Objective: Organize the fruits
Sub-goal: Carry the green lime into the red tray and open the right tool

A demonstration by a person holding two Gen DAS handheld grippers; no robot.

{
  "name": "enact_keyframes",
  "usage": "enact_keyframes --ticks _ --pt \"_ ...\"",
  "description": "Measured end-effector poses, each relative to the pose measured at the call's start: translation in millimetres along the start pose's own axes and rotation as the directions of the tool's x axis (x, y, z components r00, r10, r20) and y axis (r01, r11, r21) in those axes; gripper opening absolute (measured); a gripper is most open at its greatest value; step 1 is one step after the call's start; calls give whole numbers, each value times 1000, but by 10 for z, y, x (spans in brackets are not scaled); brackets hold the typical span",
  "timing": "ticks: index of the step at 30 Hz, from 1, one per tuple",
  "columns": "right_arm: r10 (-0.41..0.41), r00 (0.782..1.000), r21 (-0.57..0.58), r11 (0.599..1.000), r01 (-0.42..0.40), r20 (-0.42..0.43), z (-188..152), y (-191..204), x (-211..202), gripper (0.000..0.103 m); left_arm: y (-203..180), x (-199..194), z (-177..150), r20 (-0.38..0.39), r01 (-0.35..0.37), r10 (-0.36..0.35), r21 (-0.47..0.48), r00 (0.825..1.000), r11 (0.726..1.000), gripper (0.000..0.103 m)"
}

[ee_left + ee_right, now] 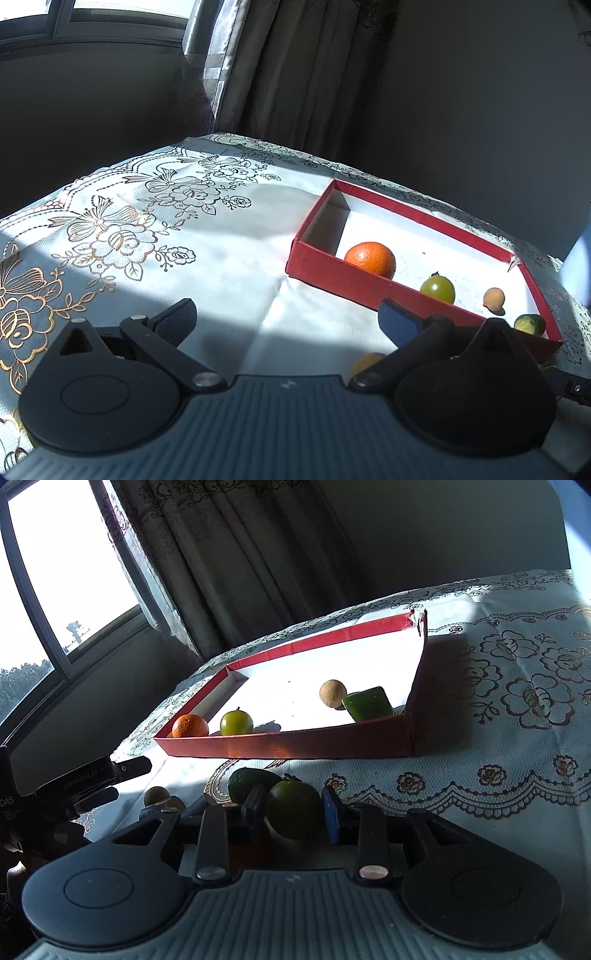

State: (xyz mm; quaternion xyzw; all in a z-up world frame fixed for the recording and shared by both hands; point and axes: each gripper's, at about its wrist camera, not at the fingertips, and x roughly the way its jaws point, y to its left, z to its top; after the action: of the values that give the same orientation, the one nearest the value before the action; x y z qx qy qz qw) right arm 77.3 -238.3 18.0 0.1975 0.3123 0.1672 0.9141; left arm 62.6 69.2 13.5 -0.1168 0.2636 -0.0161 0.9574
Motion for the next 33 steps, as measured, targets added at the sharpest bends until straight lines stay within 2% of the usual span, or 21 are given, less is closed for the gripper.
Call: enact_keyframes --ticks 6,10,14,19,25,33 --pt "-90 991 -177 978 106 96 103 238 -115 32 4 6 -5 -1 -1 1 0 1000 1000 103" --pt "-139 978 -310 933 182 155 215 451 -71 32 13 17 -11 -6 -2 2 -4 1000 1000 103" --pt "-179 962 -397 883 249 205 296 615 14 32 15 23 -8 -10 -1 1 -5 1000 1000 103" --pt "-223 951 -430 852 297 216 388 733 169 32 17 25 -11 -14 -1 1 -5 1000 1000 103" --pt "-295 939 -446 827 344 178 495 767 493 32 21 30 -12 -16 0 0 -6 1000 1000 103" --pt "-338 932 -440 823 360 131 534 700 814 32 20 38 -24 -26 2 -2 -2 1000 1000 103"
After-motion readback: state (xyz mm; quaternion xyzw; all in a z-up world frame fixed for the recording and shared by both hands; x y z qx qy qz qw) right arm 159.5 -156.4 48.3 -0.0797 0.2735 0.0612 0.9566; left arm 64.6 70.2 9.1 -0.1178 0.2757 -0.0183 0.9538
